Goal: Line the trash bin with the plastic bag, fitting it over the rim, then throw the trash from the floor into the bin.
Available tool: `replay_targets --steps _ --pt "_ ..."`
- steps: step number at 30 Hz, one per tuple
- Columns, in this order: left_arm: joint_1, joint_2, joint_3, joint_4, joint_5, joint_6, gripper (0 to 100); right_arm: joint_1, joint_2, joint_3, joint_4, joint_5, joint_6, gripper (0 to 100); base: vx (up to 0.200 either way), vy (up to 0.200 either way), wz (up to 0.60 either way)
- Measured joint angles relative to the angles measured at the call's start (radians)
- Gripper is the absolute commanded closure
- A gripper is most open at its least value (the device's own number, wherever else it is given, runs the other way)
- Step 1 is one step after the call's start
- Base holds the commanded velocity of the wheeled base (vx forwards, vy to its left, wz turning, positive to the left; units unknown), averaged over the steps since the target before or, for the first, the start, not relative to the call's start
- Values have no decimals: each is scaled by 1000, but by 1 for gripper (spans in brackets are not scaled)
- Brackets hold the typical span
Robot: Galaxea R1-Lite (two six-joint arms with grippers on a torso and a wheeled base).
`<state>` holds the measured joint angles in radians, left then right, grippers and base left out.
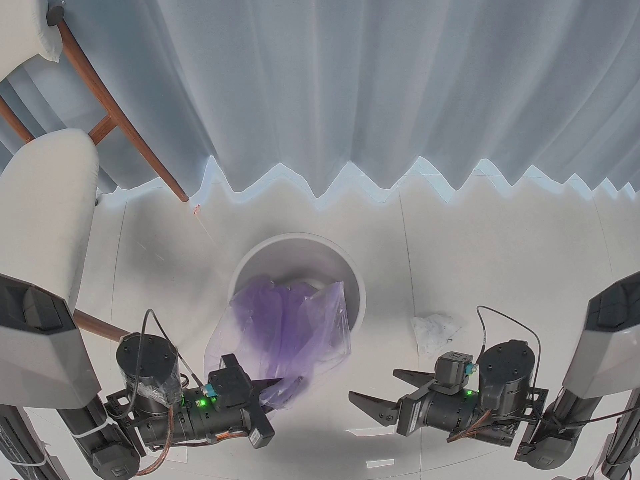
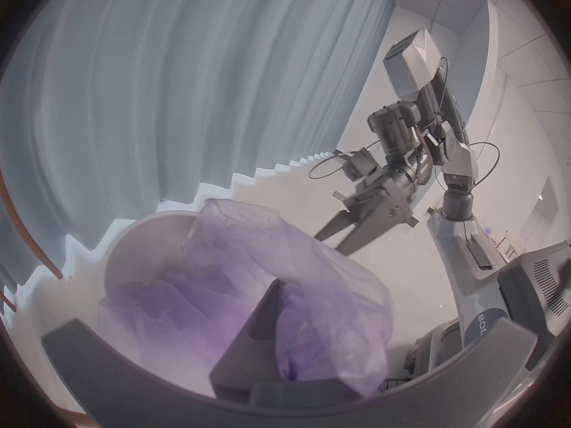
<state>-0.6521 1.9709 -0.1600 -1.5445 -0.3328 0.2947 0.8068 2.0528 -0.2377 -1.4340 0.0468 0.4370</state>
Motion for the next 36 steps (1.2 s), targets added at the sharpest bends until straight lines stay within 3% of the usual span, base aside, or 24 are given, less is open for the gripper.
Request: replay_targets --steps 6,15,36 --pt "-31 11 38 0 0 9 100 14 70 -26 -117 -29 13 0 0 0 0" --pt "-33 17 66 0 8 13 100 17 62 -8 -119 13 184 0 0 0 0" --pt "-20 -23 108 2 15 14 100 -21 189 -153 -110 16 192 0 0 0 0"
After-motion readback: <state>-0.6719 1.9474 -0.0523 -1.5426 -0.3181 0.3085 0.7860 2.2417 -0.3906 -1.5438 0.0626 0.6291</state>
